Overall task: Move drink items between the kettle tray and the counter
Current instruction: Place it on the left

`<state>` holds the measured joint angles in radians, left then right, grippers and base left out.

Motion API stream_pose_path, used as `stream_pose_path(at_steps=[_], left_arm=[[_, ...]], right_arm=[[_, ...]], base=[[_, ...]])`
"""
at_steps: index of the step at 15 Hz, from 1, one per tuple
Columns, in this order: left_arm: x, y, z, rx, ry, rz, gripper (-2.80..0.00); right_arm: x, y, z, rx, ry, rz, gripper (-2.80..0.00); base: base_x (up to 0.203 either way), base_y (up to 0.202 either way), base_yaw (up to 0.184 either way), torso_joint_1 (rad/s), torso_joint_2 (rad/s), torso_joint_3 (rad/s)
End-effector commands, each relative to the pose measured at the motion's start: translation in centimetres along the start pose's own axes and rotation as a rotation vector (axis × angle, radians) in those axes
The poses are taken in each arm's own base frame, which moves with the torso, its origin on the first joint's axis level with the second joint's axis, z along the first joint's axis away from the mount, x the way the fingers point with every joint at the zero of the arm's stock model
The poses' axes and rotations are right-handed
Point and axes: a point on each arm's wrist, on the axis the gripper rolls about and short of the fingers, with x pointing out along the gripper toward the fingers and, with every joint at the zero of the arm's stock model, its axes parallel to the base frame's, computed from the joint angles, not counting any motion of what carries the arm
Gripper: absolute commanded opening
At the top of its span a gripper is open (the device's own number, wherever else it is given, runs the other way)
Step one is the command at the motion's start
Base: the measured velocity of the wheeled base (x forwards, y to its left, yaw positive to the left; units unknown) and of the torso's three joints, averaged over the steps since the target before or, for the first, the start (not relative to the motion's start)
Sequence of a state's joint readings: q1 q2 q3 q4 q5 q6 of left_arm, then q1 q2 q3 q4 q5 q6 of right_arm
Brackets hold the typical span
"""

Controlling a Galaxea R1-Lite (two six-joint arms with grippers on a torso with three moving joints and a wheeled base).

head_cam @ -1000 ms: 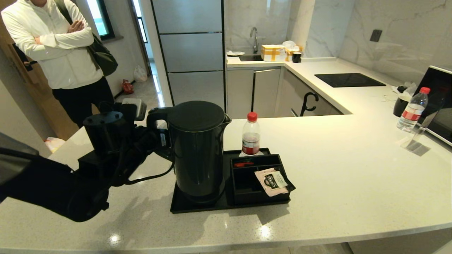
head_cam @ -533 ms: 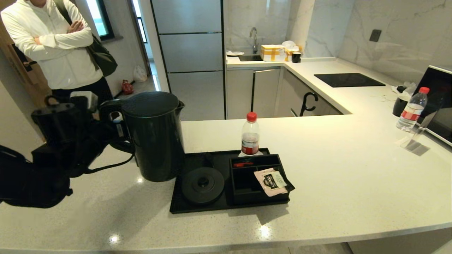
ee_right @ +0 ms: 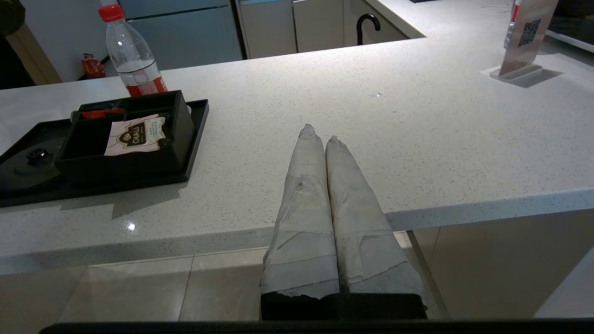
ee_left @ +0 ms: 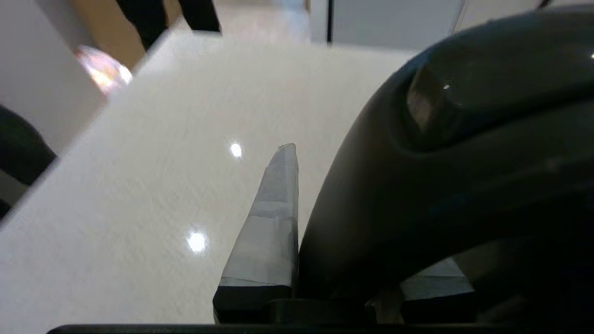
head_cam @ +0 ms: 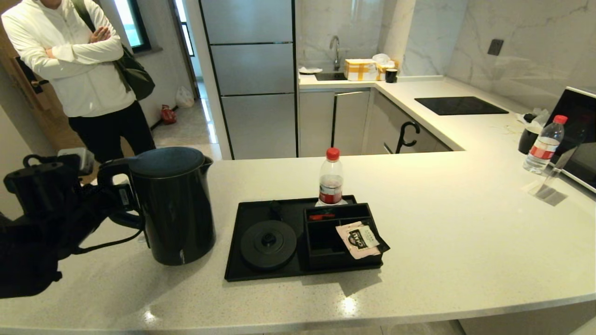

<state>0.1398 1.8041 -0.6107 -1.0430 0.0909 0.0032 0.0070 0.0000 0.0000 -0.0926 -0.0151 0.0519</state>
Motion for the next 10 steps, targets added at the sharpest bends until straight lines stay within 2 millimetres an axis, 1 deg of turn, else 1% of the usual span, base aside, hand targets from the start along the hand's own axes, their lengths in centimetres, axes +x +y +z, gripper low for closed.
stream_pose_path(at_steps=[1, 4, 7, 10], left_arm=[[0.1, 0.1, -0.8, 0.000, 0.026, 0.004, -2.80], [0.5, 0.4, -1.5, -0.003, 0.047, 0.015, -2.80], [1.1, 1.1, -2.4, -0.003, 0.042, 0.011, -2.80], [1.2, 1.6, -3.7, 0.009, 0.051, 0.009, -2.80]], right_arm=[[0.2, 0.0, -0.9, 0.000, 0.033, -0.001, -2.80], [0.2, 0.0, -0.9, 0.000, 0.033, -0.001, -2.80], [0.2, 0.0, -0.9, 0.000, 0.033, -0.001, -2.80], [0.2, 0.0, -0.9, 0.000, 0.033, -0.001, -2.80]], base=[[0.000, 0.000, 0.000, 0.000, 0.00, 0.000], [0.000, 0.000, 0.000, 0.000, 0.00, 0.000], [0.000, 0.000, 0.000, 0.000, 0.00, 0.000], [0.000, 0.000, 0.000, 0.000, 0.00, 0.000]])
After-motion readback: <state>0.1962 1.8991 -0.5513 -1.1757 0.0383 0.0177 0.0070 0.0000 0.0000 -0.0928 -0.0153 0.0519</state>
